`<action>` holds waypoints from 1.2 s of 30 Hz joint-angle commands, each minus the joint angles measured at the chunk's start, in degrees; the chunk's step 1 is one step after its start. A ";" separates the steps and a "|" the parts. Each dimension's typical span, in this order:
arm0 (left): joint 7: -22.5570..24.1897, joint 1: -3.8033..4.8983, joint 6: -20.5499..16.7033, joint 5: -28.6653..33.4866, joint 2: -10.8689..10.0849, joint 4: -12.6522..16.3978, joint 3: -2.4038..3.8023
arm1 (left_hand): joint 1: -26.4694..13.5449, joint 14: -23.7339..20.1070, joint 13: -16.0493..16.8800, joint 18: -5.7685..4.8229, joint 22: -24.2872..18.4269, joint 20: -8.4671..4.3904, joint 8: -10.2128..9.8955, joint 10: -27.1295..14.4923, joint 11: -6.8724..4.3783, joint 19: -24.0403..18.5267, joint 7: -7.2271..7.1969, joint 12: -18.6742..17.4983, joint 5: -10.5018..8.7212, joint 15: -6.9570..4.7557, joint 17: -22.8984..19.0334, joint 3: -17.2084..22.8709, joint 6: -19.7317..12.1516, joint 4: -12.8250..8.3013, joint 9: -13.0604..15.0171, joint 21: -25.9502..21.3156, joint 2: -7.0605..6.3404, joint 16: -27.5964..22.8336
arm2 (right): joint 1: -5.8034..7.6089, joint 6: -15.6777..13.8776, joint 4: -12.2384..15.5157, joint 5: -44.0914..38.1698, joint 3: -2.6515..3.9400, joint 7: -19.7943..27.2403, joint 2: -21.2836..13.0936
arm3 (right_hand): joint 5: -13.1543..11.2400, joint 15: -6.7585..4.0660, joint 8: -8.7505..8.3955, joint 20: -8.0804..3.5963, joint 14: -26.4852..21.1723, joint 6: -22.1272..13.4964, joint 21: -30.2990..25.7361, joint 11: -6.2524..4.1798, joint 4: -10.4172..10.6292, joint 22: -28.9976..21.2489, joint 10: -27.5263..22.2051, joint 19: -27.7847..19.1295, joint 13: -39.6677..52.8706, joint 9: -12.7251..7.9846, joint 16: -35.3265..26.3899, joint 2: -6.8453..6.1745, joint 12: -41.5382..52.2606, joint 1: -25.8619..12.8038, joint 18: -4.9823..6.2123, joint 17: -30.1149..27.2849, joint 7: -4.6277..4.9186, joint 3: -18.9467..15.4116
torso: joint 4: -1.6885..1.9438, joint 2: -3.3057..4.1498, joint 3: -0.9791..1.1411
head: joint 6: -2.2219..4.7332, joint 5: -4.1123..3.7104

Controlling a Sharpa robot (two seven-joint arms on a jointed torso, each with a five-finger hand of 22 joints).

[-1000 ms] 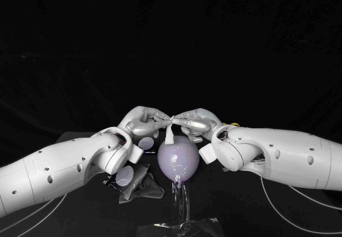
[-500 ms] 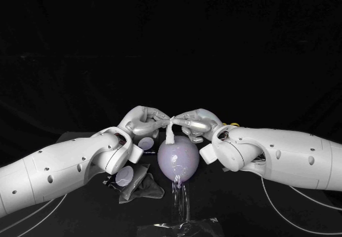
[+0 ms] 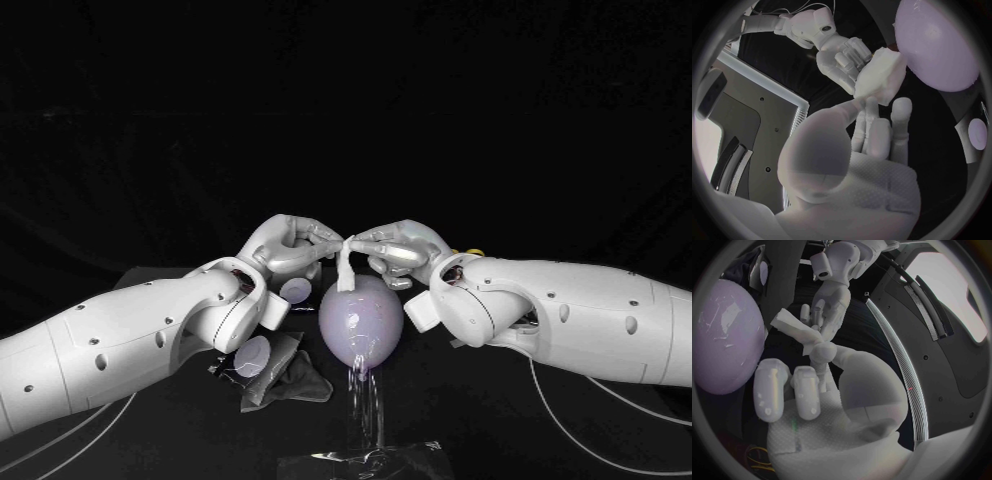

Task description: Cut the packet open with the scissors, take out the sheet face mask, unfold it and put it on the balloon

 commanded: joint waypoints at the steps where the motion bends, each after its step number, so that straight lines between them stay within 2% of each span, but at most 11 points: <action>1: 0.69 0.09 -1.27 2.08 -0.08 -0.03 0.07 | -0.57 0.35 0.16 -0.48 0.38 -0.04 0.55 0.75 -0.07 0.51 -0.12 0.00 0.18 -0.01 0.19 0.78 -0.23 -0.12 0.95 0.62 -0.14 0.25 | 0.01 0.75 0.10 -0.85 0.03 0.45 -0.13 | 0.14 -0.28 2.00 -0.06 4.77 0.99 0.20 -0.08 -0.11 11.83 0.23 0.66 0.04 2.82 0.19 0.68 -0.12 -0.06 0.01 11.47 -0.68 0.31 | 0.02 0.01 -0.01 | 0.09 -0.01; 15: 0.60 0.08 -1.54 2.71 -0.67 -0.03 0.07 | -1.43 0.76 0.57 -0.61 1.39 -0.21 1.78 1.14 -0.25 0.84 -0.26 0.44 0.18 -0.18 0.67 3.14 -0.45 -0.25 1.68 1.70 -0.91 0.53 | 0.00 0.59 0.27 -1.06 0.03 0.57 -0.53 | 0.14 -0.30 2.10 -0.08 4.80 0.95 0.35 -0.10 -0.19 11.88 0.28 0.74 0.07 2.92 0.25 0.66 -0.04 -0.08 -0.02 11.55 -0.70 0.33 | 0.05 0.01 0.00 | 0.21 -0.01; 16: 0.63 0.08 -1.26 2.51 -0.66 0.05 0.07 | -2.28 0.14 0.25 -0.41 0.45 -0.18 1.76 0.11 -0.02 -0.09 -0.09 -0.39 0.10 -0.03 -0.59 2.74 -0.99 -0.06 1.76 1.06 -1.95 0.24 | 0.00 0.59 0.25 -1.07 0.03 0.57 -0.50 | 0.14 -0.31 2.13 -0.09 4.80 0.94 0.33 -0.11 -0.22 11.87 0.29 0.73 0.04 2.95 0.24 0.66 -0.08 -0.07 -0.02 11.55 -0.71 0.34 | 0.06 0.01 0.00 | 0.22 -0.01; 17: 0.67 0.08 -1.04 2.40 -0.65 0.11 0.07 | -2.28 0.14 0.25 -0.41 0.45 -0.18 1.76 0.11 -0.02 -0.09 -0.09 -0.39 0.10 -0.03 -0.59 2.74 -0.99 -0.06 1.76 1.06 -1.95 0.24 | 0.00 0.59 0.23 -1.07 0.03 0.56 -0.48 | 0.14 -0.32 2.15 -0.10 4.80 0.92 0.32 -0.12 -0.24 11.87 0.29 0.72 0.02 2.97 0.24 0.66 -0.11 -0.07 -0.02 11.54 -0.72 0.35 | 0.05 0.01 -0.02 | 0.23 0.01; 18: 0.77 0.08 -0.66 2.24 -0.64 0.24 0.07 | -3.04 -0.28 0.04 -0.32 -0.13 -0.12 1.73 -0.37 0.13 -0.67 -0.12 -0.87 0.12 0.13 -1.42 2.15 -1.25 0.29 1.79 0.63 -2.54 0.03 | 0.00 0.59 0.19 -1.08 0.03 0.56 -0.44 | 0.14 -0.32 2.15 -0.10 4.80 0.92 0.32 -0.12 -0.24 11.87 0.29 0.72 0.02 2.97 0.24 0.66 -0.11 -0.07 -0.02 11.54 -0.72 0.35 | 0.05 0.01 0.00 | 0.21 0.01; 20: 0.96 0.08 0.01 1.72 -0.58 0.47 0.07 | -7.25 -2.38 -0.78 0.13 -3.05 0.26 -0.94 -2.04 1.15 -3.47 0.99 -2.66 0.08 0.98 -5.30 -0.99 -5.37 2.30 0.68 -1.66 -6.34 -1.02 | 0.00 0.59 0.11 -1.09 0.03 0.54 -0.35 | 0.14 -0.32 2.15 -0.10 4.80 0.92 0.32 -0.12 -0.24 11.87 0.29 0.72 0.02 2.97 0.24 0.66 -0.11 -0.07 -0.02 11.54 -0.72 0.35 | 0.05 0.02 -0.02 | 0.18 0.02; 22: 1.03 0.08 0.54 1.08 -0.51 0.65 0.06 | -8.53 -3.29 -1.12 0.33 -4.35 0.58 -1.86 -2.44 1.68 -4.79 1.52 -3.34 0.16 1.41 -6.72 -2.62 -6.41 2.82 0.27 -2.80 -8.30 -1.49 | -0.01 0.60 0.06 -1.10 0.03 0.52 -0.27 | 0.14 -0.32 2.15 -0.10 4.80 0.92 0.32 -0.12 -0.24 11.87 0.29 0.72 0.02 2.97 0.24 0.66 -0.11 -0.07 -0.02 11.54 -0.72 0.35 | 0.03 0.02 -0.01 | 0.17 0.09; 24: 0.96 0.08 0.90 0.68 -0.45 0.76 0.06 | -8.92 -3.81 -1.36 0.41 -4.94 0.88 -2.71 -2.70 2.00 -5.45 1.87 -3.80 0.11 1.73 -7.37 -3.65 -7.41 3.05 -0.13 -3.41 -9.35 -1.73 | -0.01 0.62 0.03 -1.10 0.03 0.52 -0.18 | 0.14 -0.32 2.15 -0.10 4.80 0.92 0.32 -0.12 -0.24 11.87 0.29 0.72 0.02 2.97 0.24 0.66 -0.11 -0.07 -0.02 11.54 -0.72 0.35 | 0.02 0.01 -0.01 | 0.15 0.06; 36: 0.18 0.08 1.60 -0.69 -0.42 0.82 0.06 | -6.16 -4.46 -1.84 0.75 -5.82 1.69 -3.46 -3.25 2.41 -6.19 2.18 -4.72 0.17 2.21 -7.99 -4.84 -7.15 2.18 -0.69 -4.39 -9.72 -1.83 | -0.02 0.64 0.08 -1.23 0.03 0.55 -0.06 | 0.14 -0.33 2.19 -0.11 4.81 0.89 0.31 -0.13 -0.28 11.86 0.32 0.72 0.06 3.03 0.27 0.67 -0.04 -0.07 -0.02 11.58 -0.72 0.38 | -0.02 0.00 0.02 | 0.19 -0.02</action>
